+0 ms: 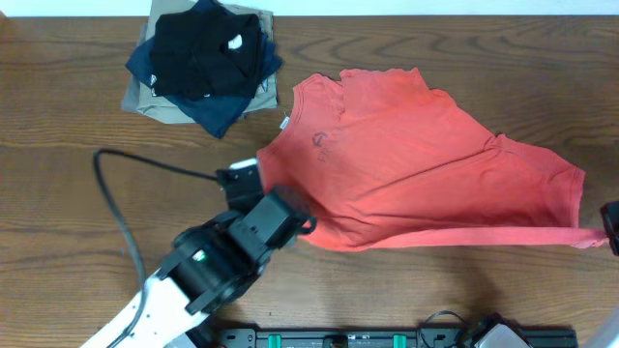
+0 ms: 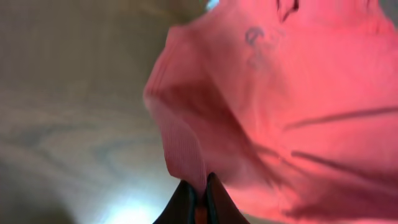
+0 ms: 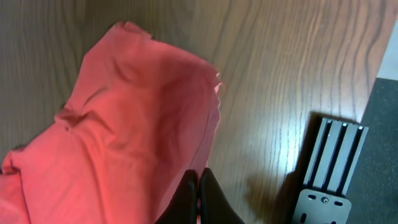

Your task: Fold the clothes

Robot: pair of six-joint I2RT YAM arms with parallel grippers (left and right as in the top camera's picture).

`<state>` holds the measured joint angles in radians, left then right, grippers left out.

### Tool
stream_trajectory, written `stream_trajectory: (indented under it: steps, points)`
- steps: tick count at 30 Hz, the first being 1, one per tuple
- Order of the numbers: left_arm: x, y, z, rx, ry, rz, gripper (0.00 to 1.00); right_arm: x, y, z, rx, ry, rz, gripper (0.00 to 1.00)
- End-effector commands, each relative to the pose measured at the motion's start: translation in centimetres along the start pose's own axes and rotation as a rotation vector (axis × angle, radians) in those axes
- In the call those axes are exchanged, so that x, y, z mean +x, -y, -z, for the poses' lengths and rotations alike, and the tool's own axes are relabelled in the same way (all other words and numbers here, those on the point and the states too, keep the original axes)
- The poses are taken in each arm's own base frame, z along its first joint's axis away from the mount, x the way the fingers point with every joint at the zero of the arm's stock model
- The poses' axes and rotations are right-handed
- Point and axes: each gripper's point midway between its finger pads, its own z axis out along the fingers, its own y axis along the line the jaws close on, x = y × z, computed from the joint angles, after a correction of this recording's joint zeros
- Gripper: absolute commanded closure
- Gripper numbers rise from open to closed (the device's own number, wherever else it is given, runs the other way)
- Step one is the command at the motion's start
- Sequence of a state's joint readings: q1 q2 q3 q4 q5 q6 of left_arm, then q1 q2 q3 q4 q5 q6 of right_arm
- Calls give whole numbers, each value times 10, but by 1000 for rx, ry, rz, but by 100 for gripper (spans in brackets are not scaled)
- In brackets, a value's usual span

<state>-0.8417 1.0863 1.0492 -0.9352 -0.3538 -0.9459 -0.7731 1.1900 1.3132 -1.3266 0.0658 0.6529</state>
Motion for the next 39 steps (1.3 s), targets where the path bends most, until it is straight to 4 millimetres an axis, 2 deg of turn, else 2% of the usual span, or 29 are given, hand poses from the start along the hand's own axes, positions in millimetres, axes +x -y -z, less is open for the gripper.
stream_trajectory:
  steps: [1, 8, 15, 19, 22, 26, 39]
  points:
    - [-19, 11, -11, -36, 97, -18, 94, -12, 15, -1, 63, 50, -82, 99]
    - [-45, 31, -39, -41, 193, -12, 94, -18, 14, -4, 61, 64, -94, 99]
    - [-75, 16, -65, -94, 236, 79, 94, -13, 15, -23, 69, 41, -93, 99]
    - [-91, 8, -73, -108, 266, 133, 94, -6, 10, -42, 44, 9, -90, 99]
    - [-100, 9, -76, -97, 291, 150, 94, -7, 7, -51, 36, 8, -91, 99]
    - [-104, 18, -85, -74, 302, 140, 94, -8, 5, -58, 26, 8, -90, 99]
    - [-110, 48, -139, -26, 342, 168, 93, -12, 0, -87, 54, -29, -90, 99]
